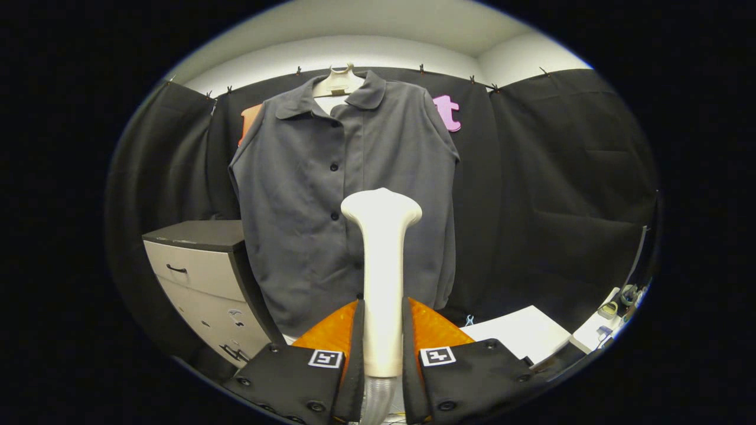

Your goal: Iron the clothes twice with a garment steamer, once on the left side and once on the right side.

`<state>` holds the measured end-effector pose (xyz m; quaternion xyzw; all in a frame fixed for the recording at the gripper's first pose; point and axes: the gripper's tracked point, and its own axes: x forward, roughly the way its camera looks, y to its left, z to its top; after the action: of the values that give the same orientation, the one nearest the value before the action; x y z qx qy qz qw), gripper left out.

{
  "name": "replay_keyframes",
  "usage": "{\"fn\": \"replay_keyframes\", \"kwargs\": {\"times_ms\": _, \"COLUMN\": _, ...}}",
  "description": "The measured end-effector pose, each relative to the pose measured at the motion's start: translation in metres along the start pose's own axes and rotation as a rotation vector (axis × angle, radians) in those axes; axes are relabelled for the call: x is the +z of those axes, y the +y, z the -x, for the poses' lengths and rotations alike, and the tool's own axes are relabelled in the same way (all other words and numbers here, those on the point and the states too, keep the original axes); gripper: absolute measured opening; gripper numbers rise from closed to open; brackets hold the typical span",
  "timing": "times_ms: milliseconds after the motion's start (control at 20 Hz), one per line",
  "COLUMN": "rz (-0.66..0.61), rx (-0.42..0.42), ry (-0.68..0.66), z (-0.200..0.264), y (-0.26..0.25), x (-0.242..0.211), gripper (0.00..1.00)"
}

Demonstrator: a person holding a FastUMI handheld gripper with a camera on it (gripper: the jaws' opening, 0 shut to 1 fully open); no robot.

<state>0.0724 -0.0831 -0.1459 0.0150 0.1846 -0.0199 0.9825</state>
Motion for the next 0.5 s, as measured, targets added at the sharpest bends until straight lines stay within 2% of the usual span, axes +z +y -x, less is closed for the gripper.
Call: {"fn": "replay_keyframes", "kwargs": {"times_ms": 500, "rz": 0.026, "rx": 0.037, "ry": -0.18, "z": 0.058, "y": 0.038, "x": 0.079, "gripper": 0.34}}
